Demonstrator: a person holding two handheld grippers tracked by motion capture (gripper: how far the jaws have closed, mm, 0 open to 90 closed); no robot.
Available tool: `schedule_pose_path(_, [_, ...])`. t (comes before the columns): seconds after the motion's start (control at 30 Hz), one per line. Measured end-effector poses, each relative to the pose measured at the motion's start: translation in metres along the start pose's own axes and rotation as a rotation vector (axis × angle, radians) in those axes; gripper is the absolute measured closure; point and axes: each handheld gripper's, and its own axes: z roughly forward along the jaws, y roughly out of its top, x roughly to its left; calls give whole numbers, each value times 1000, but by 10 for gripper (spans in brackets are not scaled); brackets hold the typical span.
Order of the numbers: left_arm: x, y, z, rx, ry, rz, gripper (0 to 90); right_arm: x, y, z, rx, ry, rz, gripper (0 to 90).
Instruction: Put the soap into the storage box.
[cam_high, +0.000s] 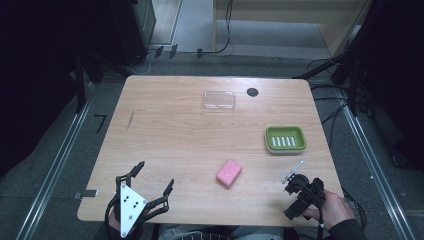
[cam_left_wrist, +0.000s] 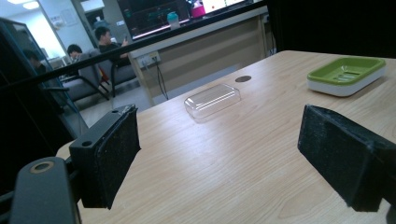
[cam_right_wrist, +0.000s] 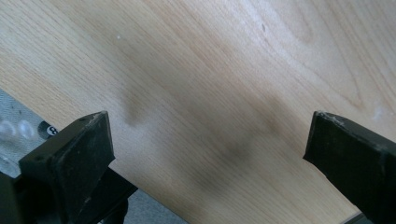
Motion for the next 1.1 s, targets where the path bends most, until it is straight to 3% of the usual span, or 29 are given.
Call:
schedule_pose_path(0.53, [1, -1, -4, 4, 15, -7, 131, 6, 13, -6, -25, -17, -26, 14])
schedule_pose_path(0.73, [0, -1, -3, 9, -4, 15, 131, 15, 21, -9, -31, -28, -64, 13])
schedule_pose_path(1.1, [2, -2, -2, 13, 7, 0, 131, 19, 41, -15, -52, -21, -90, 10])
